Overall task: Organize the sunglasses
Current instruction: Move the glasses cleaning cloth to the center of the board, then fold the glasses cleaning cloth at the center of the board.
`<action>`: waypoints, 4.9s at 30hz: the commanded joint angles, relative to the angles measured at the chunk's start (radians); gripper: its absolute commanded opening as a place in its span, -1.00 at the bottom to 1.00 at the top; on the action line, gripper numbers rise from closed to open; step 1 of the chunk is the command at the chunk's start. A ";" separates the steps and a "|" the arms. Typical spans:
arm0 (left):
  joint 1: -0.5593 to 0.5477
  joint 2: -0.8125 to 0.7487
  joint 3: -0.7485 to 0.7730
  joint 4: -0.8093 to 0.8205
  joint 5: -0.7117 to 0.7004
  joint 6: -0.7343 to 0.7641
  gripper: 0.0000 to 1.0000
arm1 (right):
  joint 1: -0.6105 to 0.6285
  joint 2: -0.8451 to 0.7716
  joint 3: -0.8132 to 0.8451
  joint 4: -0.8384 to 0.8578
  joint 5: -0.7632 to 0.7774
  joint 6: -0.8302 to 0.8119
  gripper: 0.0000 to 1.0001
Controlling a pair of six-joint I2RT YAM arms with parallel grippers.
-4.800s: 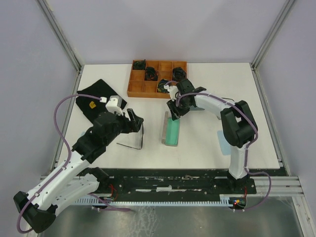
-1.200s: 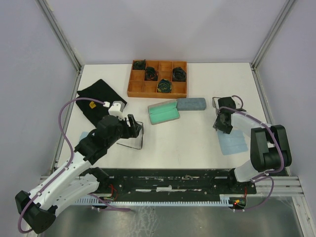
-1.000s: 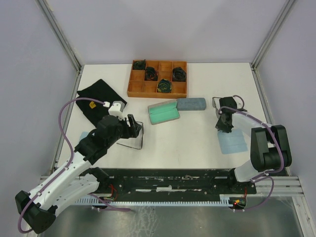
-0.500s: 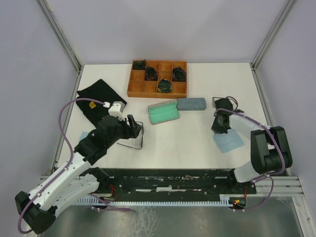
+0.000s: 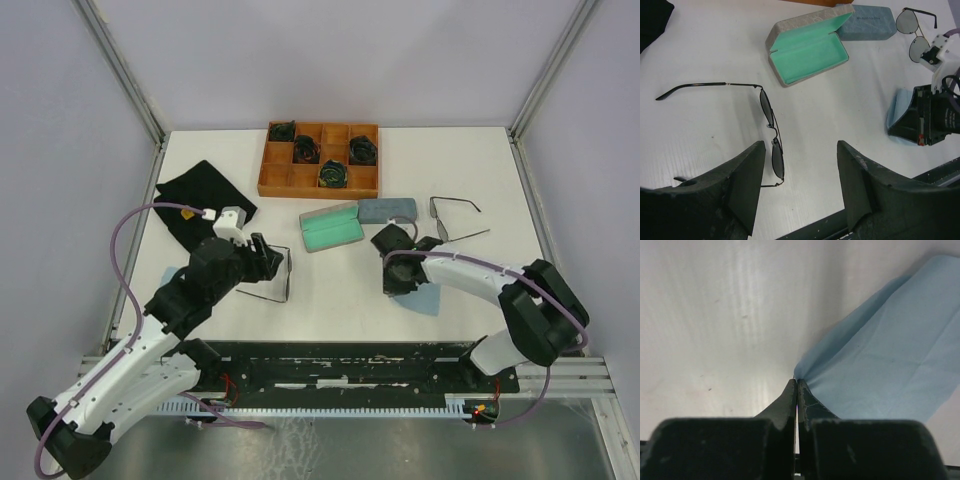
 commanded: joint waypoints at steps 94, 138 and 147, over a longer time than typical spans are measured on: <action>0.003 0.071 -0.091 0.201 0.152 -0.091 0.13 | 0.042 0.056 0.085 -0.193 0.027 -0.261 -1.00; -0.414 1.217 0.456 0.419 -0.133 0.031 -0.18 | -0.099 0.156 0.053 0.045 0.000 -0.223 -1.00; -0.461 1.249 0.500 0.341 -0.226 0.072 -0.08 | -0.103 0.155 0.044 0.053 -0.011 -0.226 -1.00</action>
